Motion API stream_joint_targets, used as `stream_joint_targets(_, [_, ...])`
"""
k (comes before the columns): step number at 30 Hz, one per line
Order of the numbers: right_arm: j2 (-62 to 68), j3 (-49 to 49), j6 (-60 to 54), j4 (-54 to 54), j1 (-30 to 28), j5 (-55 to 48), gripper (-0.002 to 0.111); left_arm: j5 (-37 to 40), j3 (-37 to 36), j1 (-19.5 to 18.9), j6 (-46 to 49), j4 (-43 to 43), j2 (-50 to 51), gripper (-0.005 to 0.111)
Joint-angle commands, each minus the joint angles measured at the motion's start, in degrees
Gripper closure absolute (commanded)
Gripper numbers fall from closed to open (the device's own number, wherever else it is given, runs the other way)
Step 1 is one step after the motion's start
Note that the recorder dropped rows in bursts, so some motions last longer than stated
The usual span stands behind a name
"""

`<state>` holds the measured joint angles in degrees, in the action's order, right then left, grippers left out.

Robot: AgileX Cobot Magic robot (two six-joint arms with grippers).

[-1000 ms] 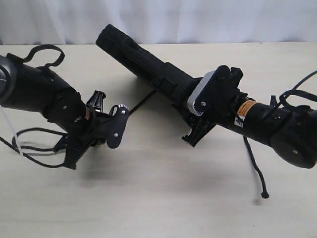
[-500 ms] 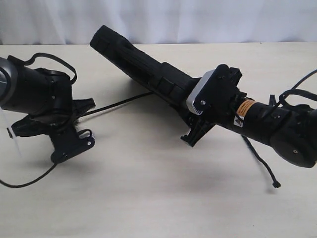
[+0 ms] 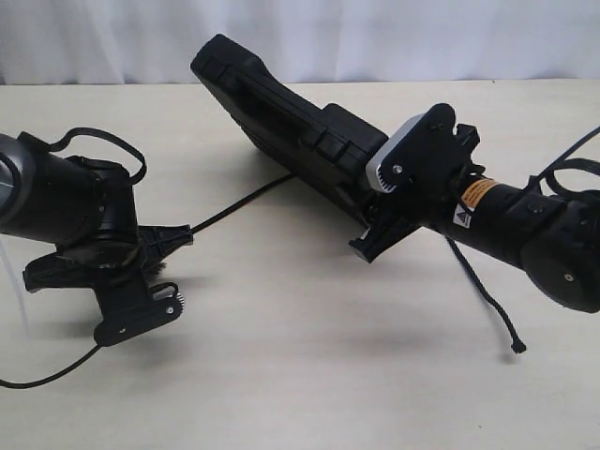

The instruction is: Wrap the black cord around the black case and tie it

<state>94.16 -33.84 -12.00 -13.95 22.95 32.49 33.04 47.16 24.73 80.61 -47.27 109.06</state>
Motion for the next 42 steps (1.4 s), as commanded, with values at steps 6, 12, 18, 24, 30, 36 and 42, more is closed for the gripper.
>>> stream_joint_targets(6, [-0.1,0.5,1.3,2.6,-0.2,-3.8,0.104,-0.6,-0.5,0.2,-13.1,3.5,0.4,0.107])
stream_joint_targets(12, [-0.1,0.5,1.3,2.6,-0.2,-3.8,0.104,-2.5,-0.5,0.2,-14.7,5.4,0.4,0.107])
stream_joint_targets(18, [-0.1,0.5,1.3,2.6,-0.2,-3.9,0.104,-7.1,-0.5,0.2,-15.1,12.0,0.4,0.107])
stream_joint_targets(24, [-0.1,0.5,1.3,2.6,-0.2,-3.9,0.104,-9.5,-0.5,0.2,-19.2,16.6,0.4,0.107])
stream_joint_targets(30, [-0.1,0.5,1.3,2.6,-0.2,-4.1,0.104,-9.6,-0.5,0.2,-19.6,22.0,0.4,0.107])
stream_joint_targets(36, [-0.1,0.5,1.3,2.6,-0.2,-4.1,0.104,-10.3,-0.5,0.2,-22.3,28.1,0.4,0.098])
stream_joint_targets(42, [-0.1,0.5,1.3,2.6,-0.2,-4.1,0.104,-11.8,-0.5,0.2,-22.3,29.6,0.4,0.093])
